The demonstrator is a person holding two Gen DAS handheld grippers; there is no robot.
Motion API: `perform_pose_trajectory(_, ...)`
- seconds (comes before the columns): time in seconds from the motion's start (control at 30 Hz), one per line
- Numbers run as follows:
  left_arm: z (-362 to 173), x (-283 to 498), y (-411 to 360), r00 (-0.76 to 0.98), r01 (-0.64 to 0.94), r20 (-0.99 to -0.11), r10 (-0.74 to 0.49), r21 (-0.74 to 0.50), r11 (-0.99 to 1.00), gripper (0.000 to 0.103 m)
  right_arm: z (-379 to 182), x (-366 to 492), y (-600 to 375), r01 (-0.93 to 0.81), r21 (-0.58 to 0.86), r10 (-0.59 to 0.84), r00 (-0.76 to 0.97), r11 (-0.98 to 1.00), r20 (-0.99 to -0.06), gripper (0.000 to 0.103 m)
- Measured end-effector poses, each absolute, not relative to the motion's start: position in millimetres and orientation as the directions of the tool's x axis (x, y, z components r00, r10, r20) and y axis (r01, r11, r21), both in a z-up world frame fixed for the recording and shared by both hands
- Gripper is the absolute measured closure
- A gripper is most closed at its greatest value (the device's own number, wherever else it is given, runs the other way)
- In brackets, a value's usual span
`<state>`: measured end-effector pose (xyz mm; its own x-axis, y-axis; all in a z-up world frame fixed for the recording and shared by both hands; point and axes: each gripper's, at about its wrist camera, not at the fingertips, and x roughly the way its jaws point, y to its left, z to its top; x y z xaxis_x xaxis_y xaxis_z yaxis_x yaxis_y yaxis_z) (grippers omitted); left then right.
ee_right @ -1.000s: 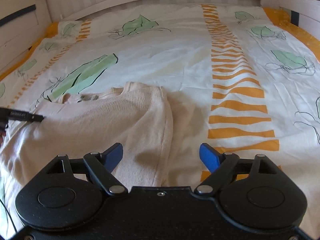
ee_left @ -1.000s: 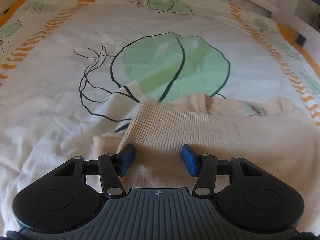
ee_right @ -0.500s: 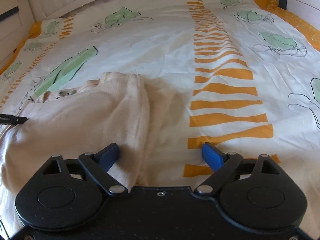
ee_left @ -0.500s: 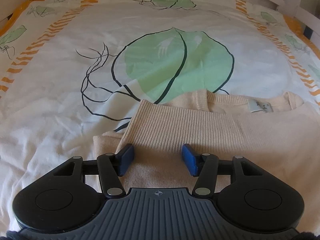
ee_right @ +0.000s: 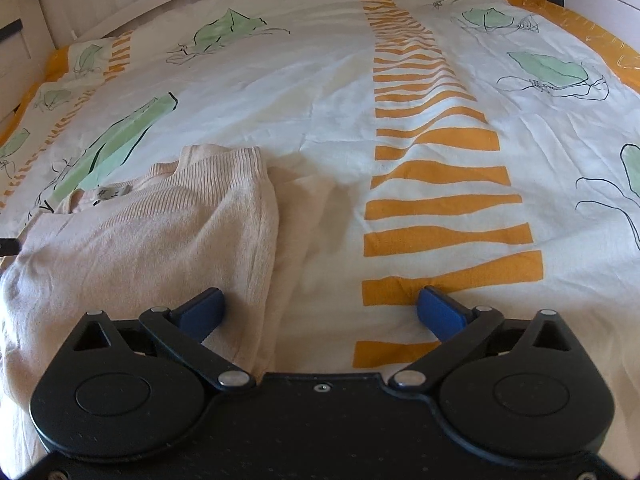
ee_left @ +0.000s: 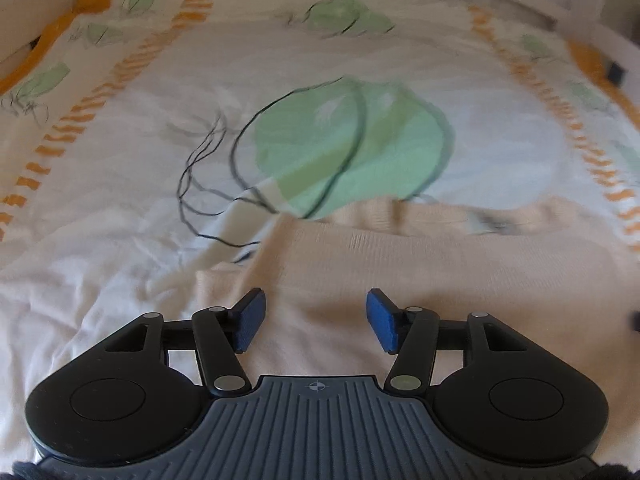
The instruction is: Fold small clothes
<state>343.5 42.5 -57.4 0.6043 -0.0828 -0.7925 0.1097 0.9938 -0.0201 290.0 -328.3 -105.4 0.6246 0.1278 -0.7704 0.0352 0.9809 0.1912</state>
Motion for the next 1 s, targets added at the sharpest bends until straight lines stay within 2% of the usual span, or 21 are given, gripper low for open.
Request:
perform_pose_trajectory(0.17,-45,296,10,0.617,0.214,-0.772,-0.151,-0.02,0.977,0.048,-103,291,-330,0.036,0.204,0.139,0.614,0.978,-0.777,0.0)
perform_pose_trajectory(0.47,-76,246,-38,0.571,0.349,-0.804,-0.166,0.055,0.936,0.048,-101,293,-337,0.058,0.246,0.163,0.601,0.967,-0.783,0.001)
perform_pose_trajectory(0.57,-89,235,-44,0.556,0.36,-0.818,-0.145,0.08,0.93,0.048,-101,293,-337,0.058,0.243,0.161,0.598,0.968,-0.785,0.001)
perform_pose_trajectory(0.7,-95,224,-41,0.592,0.315,-0.795,-0.131,0.079,0.946,0.046,-100,294,-335,0.061,0.235,0.155,0.592,0.97,-0.791,0.001)
perform_pose_trajectory(0.8,-98,223,-40,0.6,0.281,-0.789,-0.129,0.057,0.958,0.043,-98,295,-337,0.068,0.247,0.16,0.59,0.967,-0.791,0.001)
perform_pose_trajectory(1.0,-103,220,-42,0.627,0.198,-0.775,-0.077,0.063,0.978,0.023,-97,295,-346,0.108,0.307,0.188,0.589,0.946,-0.786,0.001)
